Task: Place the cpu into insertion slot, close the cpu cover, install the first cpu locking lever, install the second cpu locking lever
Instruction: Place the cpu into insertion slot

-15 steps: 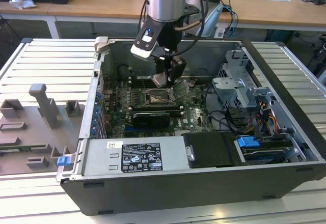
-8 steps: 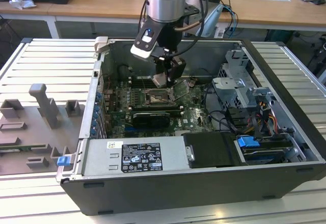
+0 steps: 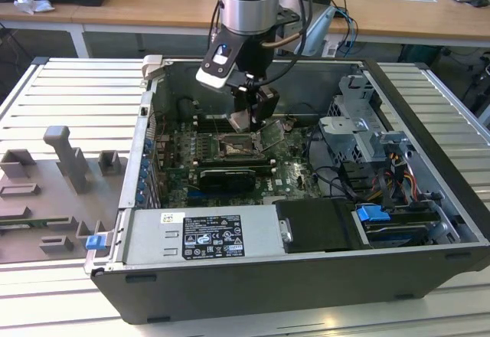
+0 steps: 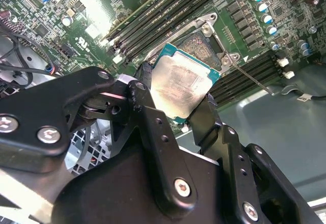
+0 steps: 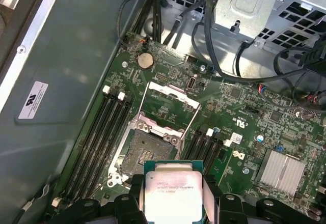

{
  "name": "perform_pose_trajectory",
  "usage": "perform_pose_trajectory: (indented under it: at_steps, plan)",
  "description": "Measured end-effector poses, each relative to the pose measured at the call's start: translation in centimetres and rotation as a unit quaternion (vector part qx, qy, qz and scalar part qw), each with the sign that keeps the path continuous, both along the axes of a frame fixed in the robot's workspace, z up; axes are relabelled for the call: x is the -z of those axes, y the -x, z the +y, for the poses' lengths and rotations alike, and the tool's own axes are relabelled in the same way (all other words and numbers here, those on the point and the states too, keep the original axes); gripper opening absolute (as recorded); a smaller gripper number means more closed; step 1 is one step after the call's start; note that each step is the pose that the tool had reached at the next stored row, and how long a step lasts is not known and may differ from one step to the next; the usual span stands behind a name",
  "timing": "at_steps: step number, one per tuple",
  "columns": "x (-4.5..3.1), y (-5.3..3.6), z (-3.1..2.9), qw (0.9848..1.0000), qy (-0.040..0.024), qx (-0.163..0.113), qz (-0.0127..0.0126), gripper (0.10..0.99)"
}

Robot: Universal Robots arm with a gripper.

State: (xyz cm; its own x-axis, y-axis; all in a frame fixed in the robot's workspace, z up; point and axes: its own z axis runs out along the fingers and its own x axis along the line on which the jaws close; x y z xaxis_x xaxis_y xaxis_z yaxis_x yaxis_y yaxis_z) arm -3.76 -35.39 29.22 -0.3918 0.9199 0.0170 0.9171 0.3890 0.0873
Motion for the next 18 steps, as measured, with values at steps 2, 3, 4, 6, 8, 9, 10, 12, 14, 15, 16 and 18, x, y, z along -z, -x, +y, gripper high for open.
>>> perform_pose_trajectory:
  at_steps: [2,3,4,6,8,9,10,12,14,15,16,18]
  plan:
    - [0.03,0.0,0.0,1.0,0.0,0.001,0.0,0.541]
    - [0.04,0.0,0.0,1.0,0.0,0.001,0.0,0.541]
    - [0.07,0.0,0.0,1.0,0.0,0.002,0.0,0.541]
    - [0.09,0.0,0.0,1.0,0.0,0.003,0.0,0.541]
    - [0.12,0.0,0.0,1.0,0.0,0.003,0.0,0.541]
    - [0.14,0.0,0.0,1.0,0.0,0.004,0.0,0.541]
    - [0.15,0.0,0.0,1.0,0.0,0.004,0.0,0.541]
    - [0.17,0.0,0.0,1.0,0.0,0.005,0.0,0.541]
    - [0.2,0.0,0.0,1.0,0.0,0.006,0.0,0.541]
    - [0.22,0.0,0.0,1.0,0.0,0.007,0.0,0.541]
    - [0.23,0.0,0.0,1.0,0.0,0.007,0.0001,0.541]
    - [0.25,0.0,0.0,1.0,0.0,0.008,0.0,0.541]
